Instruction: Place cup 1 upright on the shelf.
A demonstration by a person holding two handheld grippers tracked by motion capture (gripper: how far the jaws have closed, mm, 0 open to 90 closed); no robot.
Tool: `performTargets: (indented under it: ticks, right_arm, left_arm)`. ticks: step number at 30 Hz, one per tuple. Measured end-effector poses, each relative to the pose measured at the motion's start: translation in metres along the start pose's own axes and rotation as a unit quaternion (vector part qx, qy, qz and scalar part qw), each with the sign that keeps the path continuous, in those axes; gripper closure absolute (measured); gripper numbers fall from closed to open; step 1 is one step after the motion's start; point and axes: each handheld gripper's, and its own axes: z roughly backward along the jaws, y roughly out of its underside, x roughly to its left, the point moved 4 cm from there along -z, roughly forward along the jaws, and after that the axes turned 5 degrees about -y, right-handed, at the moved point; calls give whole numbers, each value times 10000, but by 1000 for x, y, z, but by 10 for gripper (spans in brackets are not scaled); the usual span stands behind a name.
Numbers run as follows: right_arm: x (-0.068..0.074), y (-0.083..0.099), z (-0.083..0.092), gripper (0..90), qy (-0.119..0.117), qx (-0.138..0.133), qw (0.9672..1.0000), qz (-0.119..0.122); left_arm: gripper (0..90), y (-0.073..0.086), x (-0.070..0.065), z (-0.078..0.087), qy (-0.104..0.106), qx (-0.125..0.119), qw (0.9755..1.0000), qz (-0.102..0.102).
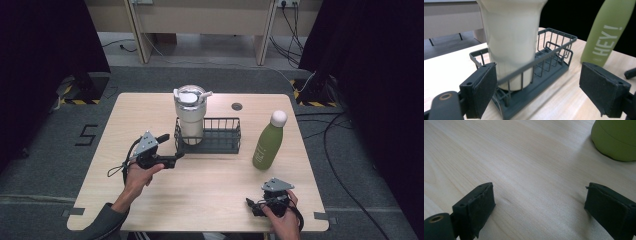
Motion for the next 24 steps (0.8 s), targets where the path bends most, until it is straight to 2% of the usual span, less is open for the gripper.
performTargets:
  ticks: [12,24]
  right_arm:
    - [0,0,0,91,0,0,10000,0]
    - [0,0,0,91,-1,0,10000,1]
  left_arm:
    - [145,15,-12,31,128,68,9998,-106]
    - [146,29,-14,45,127,193,9997,-83]
